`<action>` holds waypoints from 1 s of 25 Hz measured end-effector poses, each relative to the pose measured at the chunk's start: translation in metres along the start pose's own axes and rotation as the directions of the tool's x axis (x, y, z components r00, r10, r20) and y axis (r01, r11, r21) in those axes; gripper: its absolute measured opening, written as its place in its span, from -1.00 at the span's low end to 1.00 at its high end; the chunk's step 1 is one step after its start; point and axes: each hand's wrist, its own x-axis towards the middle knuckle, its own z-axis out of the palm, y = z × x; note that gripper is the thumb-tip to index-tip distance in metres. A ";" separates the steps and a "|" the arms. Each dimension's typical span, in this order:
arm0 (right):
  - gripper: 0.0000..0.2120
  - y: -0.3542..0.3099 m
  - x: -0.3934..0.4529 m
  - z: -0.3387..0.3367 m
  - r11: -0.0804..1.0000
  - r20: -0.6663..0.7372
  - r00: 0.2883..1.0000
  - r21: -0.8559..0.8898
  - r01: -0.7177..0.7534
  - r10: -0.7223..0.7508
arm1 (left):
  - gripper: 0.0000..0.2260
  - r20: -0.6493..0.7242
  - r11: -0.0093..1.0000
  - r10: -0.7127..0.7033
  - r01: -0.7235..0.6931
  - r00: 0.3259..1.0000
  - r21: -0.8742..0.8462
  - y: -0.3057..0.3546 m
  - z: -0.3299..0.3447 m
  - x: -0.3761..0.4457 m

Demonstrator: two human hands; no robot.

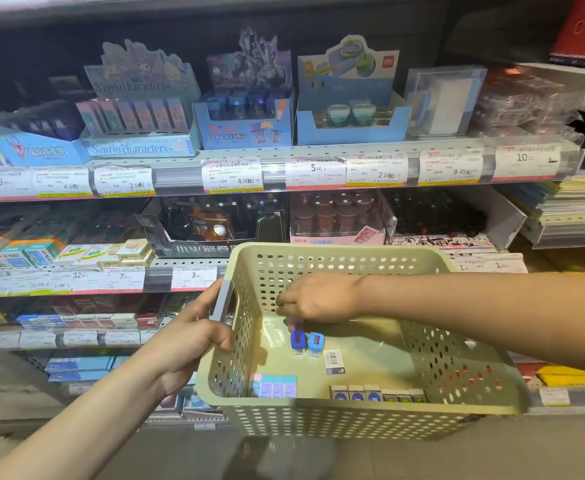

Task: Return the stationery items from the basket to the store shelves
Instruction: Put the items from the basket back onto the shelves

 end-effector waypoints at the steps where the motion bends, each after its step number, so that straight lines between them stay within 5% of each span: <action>1: -0.70 -0.001 0.004 0.001 1.000 0.045 0.999 -0.016 0.003 -0.003 | -0.24 0.001 1.000 0.003 -0.003 1.000 0.005 0.001 0.001 -0.001; 11: -0.82 -0.002 0.010 0.004 0.995 0.167 0.986 -0.101 0.009 0.008 | -0.31 0.036 1.000 0.030 -0.030 0.999 0.003 0.009 0.006 -0.009; 19: -0.82 0.004 -0.017 -0.018 0.997 -0.204 0.978 -0.063 -0.047 0.033 | -0.28 0.031 0.999 0.027 -0.028 0.999 0.027 0.009 0.003 -0.003; 22: -0.78 0.003 -0.037 -0.034 0.972 -0.278 0.933 0.115 -0.206 0.230 | -0.31 0.028 0.999 0.025 -0.026 0.999 0.024 0.009 0.002 -0.003; 25: -0.69 0.005 -0.060 -0.046 0.758 -0.256 0.781 0.531 -0.378 0.569 | -0.30 0.020 1.000 0.010 -0.010 1.000 0.016 0.010 -0.001 -0.002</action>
